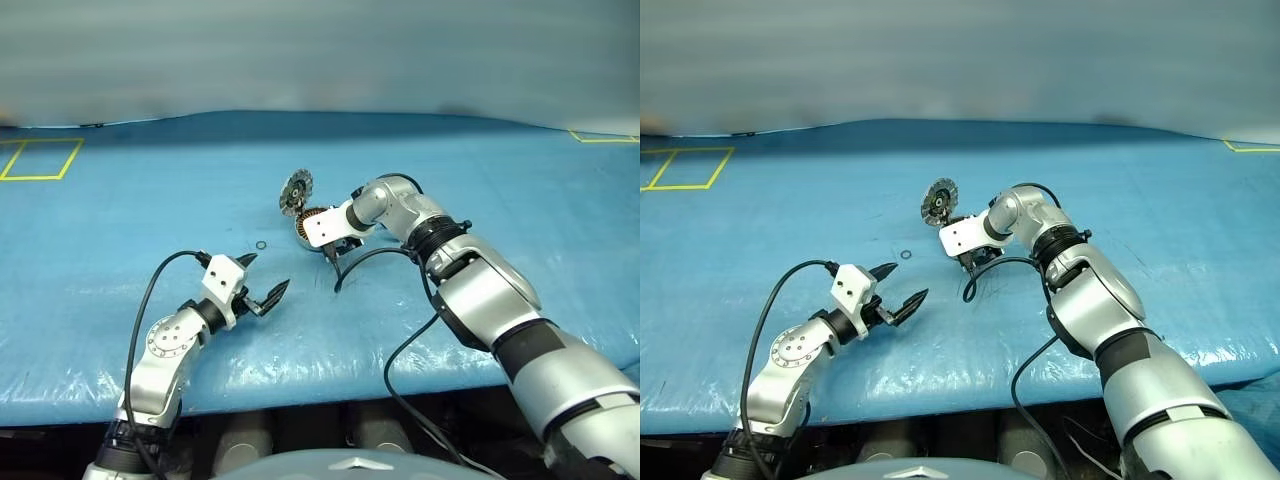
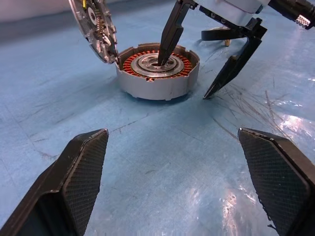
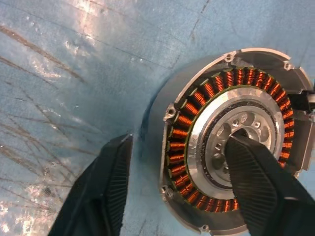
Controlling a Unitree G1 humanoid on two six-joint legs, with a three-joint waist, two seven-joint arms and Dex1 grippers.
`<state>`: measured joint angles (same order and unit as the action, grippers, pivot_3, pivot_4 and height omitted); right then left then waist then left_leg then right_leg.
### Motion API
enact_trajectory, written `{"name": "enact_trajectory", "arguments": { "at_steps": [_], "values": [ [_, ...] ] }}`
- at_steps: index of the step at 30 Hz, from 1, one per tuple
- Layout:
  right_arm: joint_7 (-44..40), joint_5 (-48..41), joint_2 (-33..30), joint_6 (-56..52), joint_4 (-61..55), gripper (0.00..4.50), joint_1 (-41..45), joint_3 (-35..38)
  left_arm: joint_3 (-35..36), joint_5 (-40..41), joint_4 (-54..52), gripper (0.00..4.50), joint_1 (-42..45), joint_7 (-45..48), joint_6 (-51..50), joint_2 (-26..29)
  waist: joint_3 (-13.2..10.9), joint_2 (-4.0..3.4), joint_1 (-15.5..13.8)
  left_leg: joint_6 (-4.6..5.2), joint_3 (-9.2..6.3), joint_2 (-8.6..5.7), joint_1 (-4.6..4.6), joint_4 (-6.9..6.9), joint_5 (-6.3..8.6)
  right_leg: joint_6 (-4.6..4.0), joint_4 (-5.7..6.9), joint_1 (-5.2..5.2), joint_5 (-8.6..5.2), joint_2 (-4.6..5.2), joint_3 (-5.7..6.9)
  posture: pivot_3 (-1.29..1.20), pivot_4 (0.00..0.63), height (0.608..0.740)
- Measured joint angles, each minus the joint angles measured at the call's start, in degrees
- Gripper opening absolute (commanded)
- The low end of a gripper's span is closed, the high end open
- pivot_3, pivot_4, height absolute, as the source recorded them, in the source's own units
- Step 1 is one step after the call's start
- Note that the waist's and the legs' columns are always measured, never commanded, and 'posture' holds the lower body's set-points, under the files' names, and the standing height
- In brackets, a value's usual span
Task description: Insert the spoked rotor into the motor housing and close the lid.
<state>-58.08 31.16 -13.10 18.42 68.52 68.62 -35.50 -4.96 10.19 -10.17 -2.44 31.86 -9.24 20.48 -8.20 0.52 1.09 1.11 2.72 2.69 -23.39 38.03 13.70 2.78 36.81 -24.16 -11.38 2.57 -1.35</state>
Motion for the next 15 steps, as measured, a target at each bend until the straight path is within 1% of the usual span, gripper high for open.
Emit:
{"name": "enact_trajectory", "arguments": {
  "at_steps": [3, 6, 10, 13, 15],
  "values": [
    [0.4, -0.1, 0.1, -0.2, 0.3, 2.02, -0.1, 0.6, 0.1, -0.1, 0.0, 4.5, -0.4, -0.5, 0.0, 0.0, 0.0, 0.0, 0.0, 0.0, -0.01, 0.0, 0.15, -0.03, 0.0, -0.02, -0.02, 0.15, -0.02, 0.01, 0.01, 0.0, 0.15, 0.74],
    [1.4, -0.6, 0.1, -0.2, 0.2, 1.97, -1.0, 1.9, 0.1, -0.1, 0.0, 4.5, -0.7, -0.9, 0.0, 0.0, 0.0, 0.0, 0.1, 0.0, -0.01, 0.0, 0.43, -0.11, 0.01, -0.08, -0.05, 0.4, -0.07, 0.02, 0.02, 0.0, 0.15, 0.74],
    [3.0, -4.2, -0.7, -3.0, -4.0, 1.97, -5.3, 6.9, 0.1, -0.2, -0.8, 4.5, -1.4, -1.8, 0.1, -0.1, 0.0, 0.04, 0.5, 0.0, 0.01, 0.05, 0.51, -0.12, 0.01, -0.12, 0.01, 0.43, -0.09, 0.01, 0.03, 0.0, 0.15, 0.74],
    [3.3, -6.6, -2.2, -7.9, -13.9, 1.97, -11.7, 9.8, 0.1, -0.7, -1.0, 4.5, -1.9, -2.2, 0.6, -0.2, 0.0, 0.04, 0.6, 0.0, 0.0, 0.06, 0.53, -0.18, 0.01, -0.15, 0.03, 0.41, -0.11, 0.0, 0.04, 0.0, 0.15, 0.74],
    [3.4, -7.5, -3.7, -12.0, -24.2, 1.97, -17.8, 11.4, 0.1, -1.1, -1.0, 4.5, -2.3, -2.7, 1.0, -0.4, 0.0, 0.05, 0.5, 0.0, -0.01, 0.06, 0.52, -0.25, 0.02, -0.17, 0.02, 0.4, -0.16, 0.0, 0.05, 0.0, 0.15, 0.74]
  ]
}}
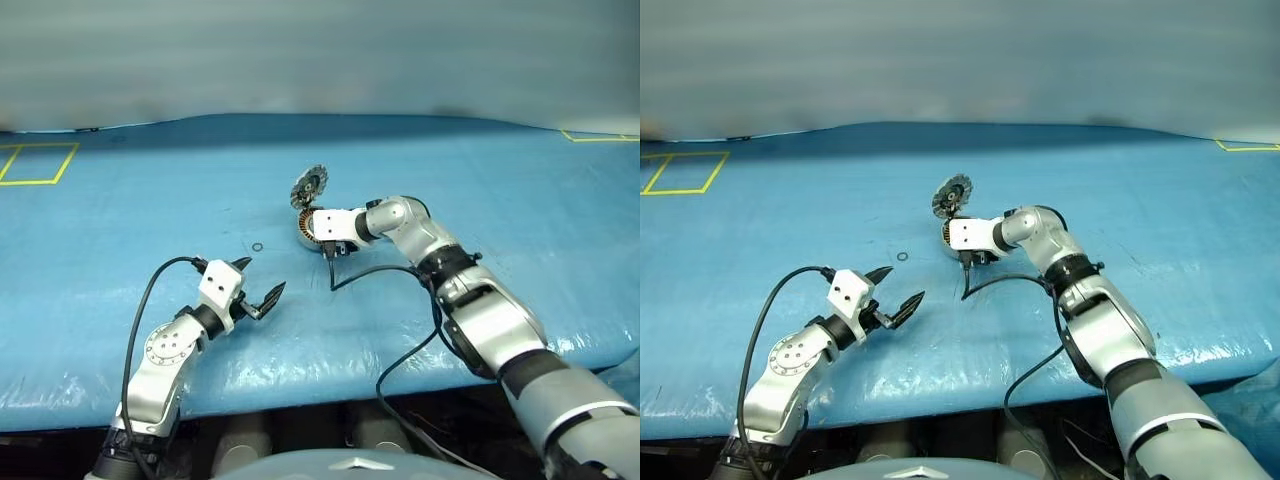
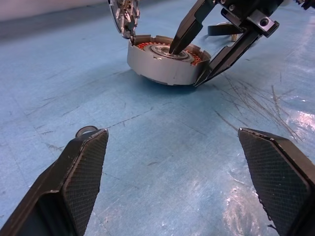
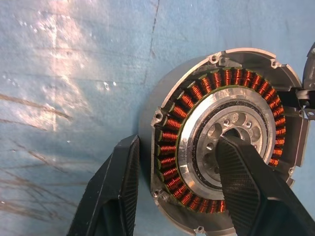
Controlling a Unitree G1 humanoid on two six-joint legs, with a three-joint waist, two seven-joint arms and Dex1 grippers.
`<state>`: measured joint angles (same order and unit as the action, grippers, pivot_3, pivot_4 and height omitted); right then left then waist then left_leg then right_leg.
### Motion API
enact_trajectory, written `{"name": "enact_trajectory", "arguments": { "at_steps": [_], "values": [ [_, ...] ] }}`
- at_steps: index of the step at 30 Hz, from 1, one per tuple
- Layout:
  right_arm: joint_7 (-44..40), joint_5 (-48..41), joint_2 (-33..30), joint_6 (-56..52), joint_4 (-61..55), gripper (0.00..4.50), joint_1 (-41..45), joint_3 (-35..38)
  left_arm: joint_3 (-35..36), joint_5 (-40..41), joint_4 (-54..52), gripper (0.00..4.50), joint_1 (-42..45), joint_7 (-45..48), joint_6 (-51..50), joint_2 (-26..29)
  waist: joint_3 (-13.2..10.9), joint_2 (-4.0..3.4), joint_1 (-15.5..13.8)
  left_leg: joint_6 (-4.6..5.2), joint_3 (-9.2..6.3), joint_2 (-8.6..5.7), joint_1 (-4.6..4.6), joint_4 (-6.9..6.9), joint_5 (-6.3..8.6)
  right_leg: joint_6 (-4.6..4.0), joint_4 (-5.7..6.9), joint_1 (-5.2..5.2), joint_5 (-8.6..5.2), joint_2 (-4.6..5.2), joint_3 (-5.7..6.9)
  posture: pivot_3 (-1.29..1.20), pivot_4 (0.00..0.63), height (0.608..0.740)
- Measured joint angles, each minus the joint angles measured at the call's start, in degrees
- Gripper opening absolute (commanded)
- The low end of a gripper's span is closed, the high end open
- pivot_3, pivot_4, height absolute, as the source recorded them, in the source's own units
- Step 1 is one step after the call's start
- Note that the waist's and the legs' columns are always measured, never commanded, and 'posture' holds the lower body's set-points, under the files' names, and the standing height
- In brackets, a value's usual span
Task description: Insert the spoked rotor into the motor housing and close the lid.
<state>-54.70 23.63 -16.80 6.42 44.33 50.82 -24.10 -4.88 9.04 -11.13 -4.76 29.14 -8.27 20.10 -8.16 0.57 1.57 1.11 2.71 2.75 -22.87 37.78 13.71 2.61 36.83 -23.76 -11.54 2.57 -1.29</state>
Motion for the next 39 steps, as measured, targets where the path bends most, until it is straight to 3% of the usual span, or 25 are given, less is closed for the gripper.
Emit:
{"name": "enact_trajectory", "arguments": {
  "at_steps": [6, 11, 17, 24, 31, 39],
  "values": [
    [-0.6, -0.6, -2.8, -14.5, -29.4, 1.97, -16.8, 1.0, -0.3, -0.1, 0.2, 4.5, 0.1, -0.3, 0.3, -0.7, 0.1, 0.06, -0.4, -0.03, -0.08, -0.01, 0.02, -0.11, 0.02, 0.0, 0.0, -0.01, -0.17, 0.0, 0.07, 0.0, 0.15, 0.74],
    [-1.0, -0.8, -2.7, -28.0, -44.3, 1.97, -24.1, 0.8, -0.3, -0.2, 0.5, 4.5, 0.6, -0.2, 0.3, -0.7, 0.1, 0.08, -0.5, -0.04, -0.06, 0.0, 0.03, -0.06, 0.03, 0.23, 0.0, -0.01, -0.31, 0.02, 0.09, 0.0, 0.15, 0.74],
    [-0.1, -0.7, -1.3, -41.1, -54.2, 1.97, -27.9, -0.4, -0.2, -0.6, 0.5, 4.5, -0.1, -0.2, 0.4, -0.4, 0.1, 0.11, -0.6, -0.12, -0.07, 0.0, 0.01, -0.07, 0.08, 0.19, -0.03, -0.06, -0.34, 0.04, 0.13, 0.0, 0.15, 0.74],
    [1.5, -1.8, 0.2, -48.4, -59.3, 1.97, -29.6, -2.5, -0.2, -1.2, 0.5, 4.5, -0.9, -0.3, 0.4, -0.4, 0.1, 0.22, -0.3, -0.25, -0.15, 0.13, -0.01, -0.11, 0.17, 0.02, -0.03, -0.1, -0.46, 0.01, 0.31, 0.0, 0.15, 0.74],
    [4.2, -6.0, 3.1, -51.0, -59.1, 4.34, -30.5, -3.5, -0.2, -1.4, 0.5, 4.5, -0.9, 0.2, 0.4, 0.3, 0.2, 0.31, -0.2, -0.28, -0.22, 0.26, -0.03, -0.21, 0.19, -0.12, -0.02, -0.15, -0.56, -0.07, 0.49, 0.0, 0.15, 0.74],
    [4.7, -23.3, 10.5, -62.2, -63.7, 4.47, -33.4, 10.2, -0.2, -1.8, 1.4, 4.5, 0.7, 1.9, 0.4, 1.2, 0.1, 0.37, -0.4, -0.3, -0.24, 0.26, -0.64, -0.17, 0.18, -0.14, 0.04, -0.73, -0.51, -0.07, 0.49, 0.0, 0.15, 0.74]
  ]
}}
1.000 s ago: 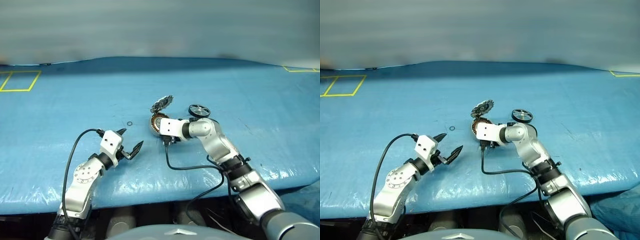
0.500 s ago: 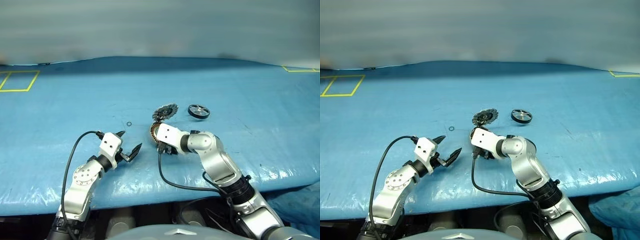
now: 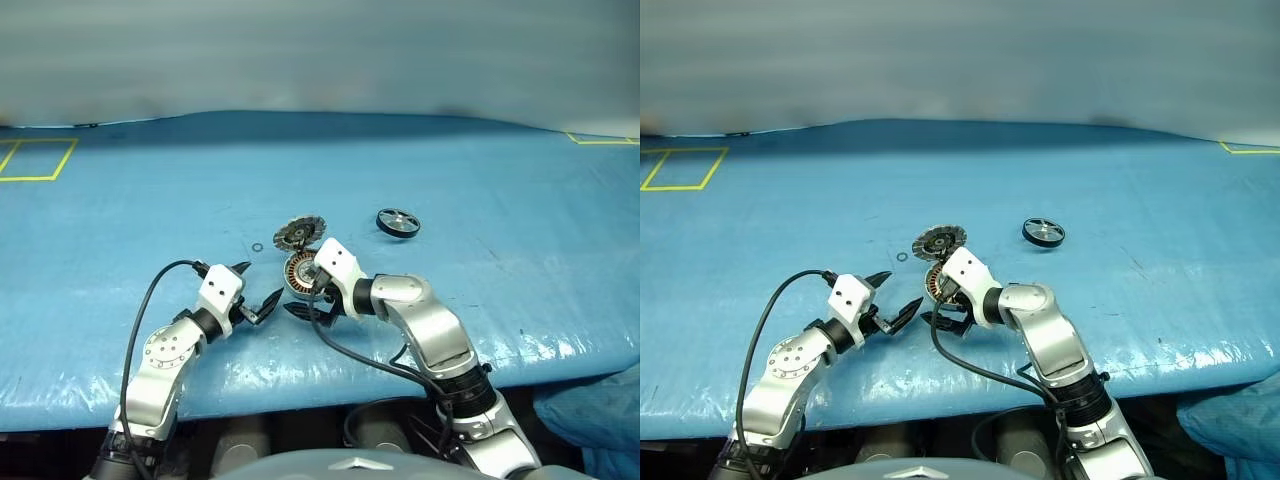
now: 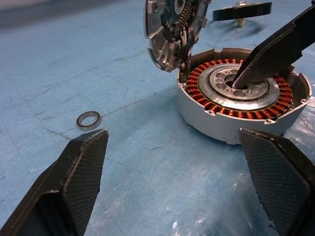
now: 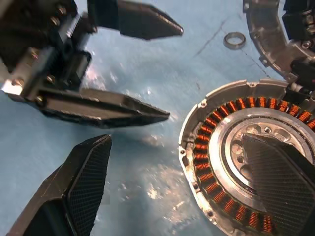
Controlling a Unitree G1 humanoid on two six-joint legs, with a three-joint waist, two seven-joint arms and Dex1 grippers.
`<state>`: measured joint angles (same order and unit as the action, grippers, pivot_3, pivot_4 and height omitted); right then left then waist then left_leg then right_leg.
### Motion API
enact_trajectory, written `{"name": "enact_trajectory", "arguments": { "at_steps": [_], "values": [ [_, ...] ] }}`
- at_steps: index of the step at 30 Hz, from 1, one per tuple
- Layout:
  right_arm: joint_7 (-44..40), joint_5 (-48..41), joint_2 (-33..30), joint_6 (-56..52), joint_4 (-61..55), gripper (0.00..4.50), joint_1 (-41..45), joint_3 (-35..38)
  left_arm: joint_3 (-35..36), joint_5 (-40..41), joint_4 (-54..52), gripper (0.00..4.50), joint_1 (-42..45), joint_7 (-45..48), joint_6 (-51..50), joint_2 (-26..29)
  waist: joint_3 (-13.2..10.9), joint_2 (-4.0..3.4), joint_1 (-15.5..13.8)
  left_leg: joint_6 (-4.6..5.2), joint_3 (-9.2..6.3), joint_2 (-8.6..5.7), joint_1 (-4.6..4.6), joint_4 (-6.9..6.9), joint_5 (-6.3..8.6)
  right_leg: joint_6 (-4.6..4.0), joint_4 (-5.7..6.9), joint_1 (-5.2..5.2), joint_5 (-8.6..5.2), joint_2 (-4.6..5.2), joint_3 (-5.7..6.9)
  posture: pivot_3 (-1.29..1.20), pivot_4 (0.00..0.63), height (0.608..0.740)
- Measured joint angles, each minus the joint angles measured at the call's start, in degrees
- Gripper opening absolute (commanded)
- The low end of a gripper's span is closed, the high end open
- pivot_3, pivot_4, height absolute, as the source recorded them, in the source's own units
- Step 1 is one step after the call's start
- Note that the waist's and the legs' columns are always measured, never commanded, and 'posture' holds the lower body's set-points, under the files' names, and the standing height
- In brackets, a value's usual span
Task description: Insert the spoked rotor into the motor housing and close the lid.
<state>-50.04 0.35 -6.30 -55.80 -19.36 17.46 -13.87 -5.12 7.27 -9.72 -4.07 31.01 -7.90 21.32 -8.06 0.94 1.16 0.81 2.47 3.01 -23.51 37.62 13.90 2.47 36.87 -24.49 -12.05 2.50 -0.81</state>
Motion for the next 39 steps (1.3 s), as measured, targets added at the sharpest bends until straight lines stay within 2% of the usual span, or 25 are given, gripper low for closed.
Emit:
{"name": "enact_trajectory", "arguments": {
  "at_steps": [5, 10, 16, 21, 28, 39],
  "values": [
    [1.8, -10.9, 1.9, -1.3, -3.9, 4.47, -1.0, 12.8, -0.5, -1.2, 3.3, 4.5, 3.3, 0.2, 1.3, 0.2, 0.0, -0.01, -0.3, 0.0, -0.1, -0.06, -0.21, 0.01, 0.0, -0.11, -0.08, -0.07, 0.13, -0.03, 0.03, 0.0, 0.15, 0.74],
    [0.2, -18.3, -0.4, 11.2, -3.0, 4.47, -6.7, 21.3, 0.7, -1.7, 7.5, 4.5, 5.4, -1.2, 3.0, -0.4, -0.1, -0.06, -0.4, 0.01, -0.16, -0.15, -0.24, -0.01, 0.01, 0.1, -0.09, -0.03, 0.02, -0.02, -0.02, 0.0, 0.15, 0.74],
    [1.5, -25.3, -2.6, 17.5, 4.1, 4.47, -12.6, 29.6, 3.0, -2.8, 13.8, 4.5, 8.7, -5.6, 6.4, -2.1, -0.1, -0.05, -0.5, 0.01, -0.2, -0.15, -0.17, 0.03, 0.0, 0.15, -0.03, 0.05, 0.0, -0.05, -0.02, 0.0, 0.15, 0.74],
    [1.3, -26.8, -4.5, 20.8, 6.1, 4.47, -16.8, 28.1, 3.3, -3.8, 19.1, 4.5, 11.4, -7.8, 7.5, -4.1, -0.1, -0.05, -0.3, 0.01, -0.17, -0.16, -0.17, 0.05, 0.01, 0.2, -0.03, 0.04, 0.02, -0.05, -0.07, 0.0, 0.15, 0.74],
    [1.4, -27.8, -6.9, 22.0, 7.5, 4.47, -17.8, 23.9, 2.8, -3.6, 24.9, 4.5, 15.0, -7.0, 7.4, -6.0, -0.1, -0.06, -0.5, 0.01, -0.21, -0.16, -0.16, 0.23, 0.01, 0.33, -0.02, 0.14, -0.03, -0.05, -0.06, 0.0, 0.15, 0.74],
    [4.1, -28.8, -7.5, 24.0, 7.7, 4.47, -18.4, 22.0, 3.2, -2.8, 29.7, 4.5, 18.5, -5.9, 7.3, -7.6, 0.0, -0.2, -0.6, 0.02, -0.29, -0.22, -0.06, 0.33, 0.0, 0.39, -0.01, 0.33, 0.0, -0.02, -0.06, 0.0, 0.15, 0.74]
  ]
}}
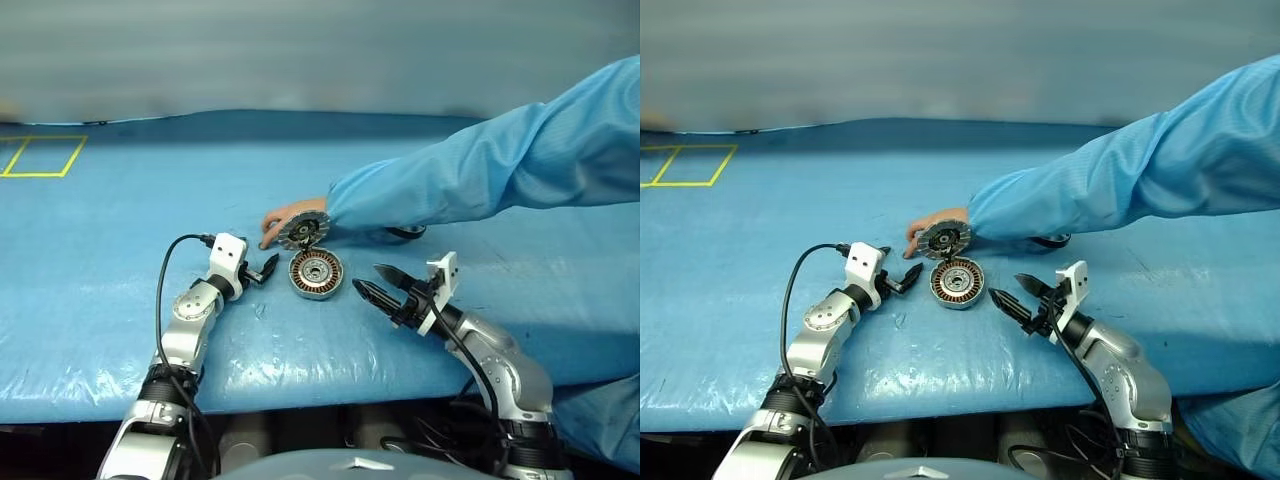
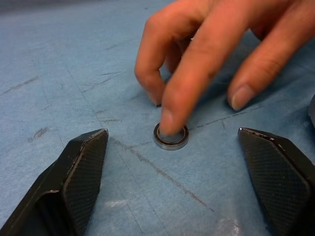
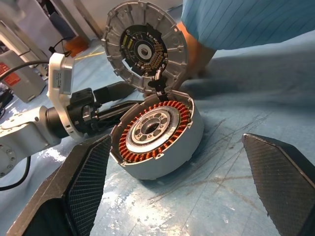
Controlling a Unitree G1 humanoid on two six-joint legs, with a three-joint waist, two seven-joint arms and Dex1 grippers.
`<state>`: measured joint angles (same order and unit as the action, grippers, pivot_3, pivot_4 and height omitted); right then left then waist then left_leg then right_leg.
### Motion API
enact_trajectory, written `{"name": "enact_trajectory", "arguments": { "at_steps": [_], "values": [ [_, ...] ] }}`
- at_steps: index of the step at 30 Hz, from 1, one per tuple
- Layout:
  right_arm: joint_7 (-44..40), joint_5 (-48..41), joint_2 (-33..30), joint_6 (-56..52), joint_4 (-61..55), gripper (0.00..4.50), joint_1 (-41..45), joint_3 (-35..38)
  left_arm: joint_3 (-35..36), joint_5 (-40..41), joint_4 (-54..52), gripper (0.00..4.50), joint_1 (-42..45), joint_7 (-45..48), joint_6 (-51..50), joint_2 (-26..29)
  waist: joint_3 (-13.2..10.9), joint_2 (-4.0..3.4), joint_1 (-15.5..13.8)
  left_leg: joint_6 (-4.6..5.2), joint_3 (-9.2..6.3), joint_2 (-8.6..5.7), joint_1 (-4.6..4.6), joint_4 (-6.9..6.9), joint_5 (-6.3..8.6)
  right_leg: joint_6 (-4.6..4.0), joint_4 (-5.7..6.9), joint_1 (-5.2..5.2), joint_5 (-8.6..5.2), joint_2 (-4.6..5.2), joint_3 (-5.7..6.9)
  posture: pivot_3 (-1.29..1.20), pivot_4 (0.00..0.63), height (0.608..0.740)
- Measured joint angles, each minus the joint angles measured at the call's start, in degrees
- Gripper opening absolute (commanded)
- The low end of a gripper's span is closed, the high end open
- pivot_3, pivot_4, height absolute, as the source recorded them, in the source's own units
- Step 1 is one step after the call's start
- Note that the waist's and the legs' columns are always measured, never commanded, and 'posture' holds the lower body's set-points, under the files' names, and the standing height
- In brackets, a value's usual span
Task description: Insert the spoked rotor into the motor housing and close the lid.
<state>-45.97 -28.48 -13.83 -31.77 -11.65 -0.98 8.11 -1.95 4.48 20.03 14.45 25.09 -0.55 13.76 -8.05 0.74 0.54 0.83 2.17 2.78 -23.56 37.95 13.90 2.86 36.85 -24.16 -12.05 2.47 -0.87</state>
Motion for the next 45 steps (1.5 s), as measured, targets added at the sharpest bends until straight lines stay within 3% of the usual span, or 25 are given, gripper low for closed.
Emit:
{"name": "enact_trajectory", "arguments": {
  "at_steps": [15, 26, 37, 45],
  "values": [
    [4.1, 1.6, -1.8, 3.2, 1.1, 4.47, 0.1, -2.9, 0.0, -0.2, -0.6, 4.5, -0.9, 0.0, 1.2, 0.4, 0.0, -0.01, 0.1, 0.01, -0.02, -0.03, 0.01, -0.02, 0.0, -0.02, -0.02, 0.03, 0.01, 0.01, -0.01, 0.0, 0.15, 0.74],
    [5.3, 4.9, -6.0, 5.0, 4.0, 4.47, -0.3, -4.2, -1.0, 0.6, -9.0, 4.5, -8.3, 5.2, 1.0, 4.2, 0.0, -0.01, 0.2, 0.01, 0.0, -0.01, 0.01, -0.03, 0.0, -0.03, -0.02, -0.02, -0.01, 0.01, -0.02, 0.0, 0.15, 0.74],
    [11.4, 9.8, -5.2, 12.8, 6.9, 4.47, -0.8, -3.3, -2.6, 3.2, -21.1, 4.5, -17.5, 12.1, -4.0, 8.1, 0.0, -0.03, 0.1, 0.01, 0.05, 0.0, -0.1, -0.1, 0.01, -0.05, -0.01, -0.2, -0.04, 0.02, -0.06, 0.0, 0.15, 0.74],
    [12.7, 9.9, -5.9, 14.3, 7.0, 4.47, -2.6, -1.3, -3.1, 3.4, -22.7, 4.5, -18.1, 13.7, -3.8, 8.8, 0.0, -0.03, 0.1, 0.01, 0.07, 0.02, -0.1, -0.07, 0.01, -0.05, -0.01, -0.2, -0.04, 0.02, -0.06, 0.0, 0.15, 0.74]
  ]
}}
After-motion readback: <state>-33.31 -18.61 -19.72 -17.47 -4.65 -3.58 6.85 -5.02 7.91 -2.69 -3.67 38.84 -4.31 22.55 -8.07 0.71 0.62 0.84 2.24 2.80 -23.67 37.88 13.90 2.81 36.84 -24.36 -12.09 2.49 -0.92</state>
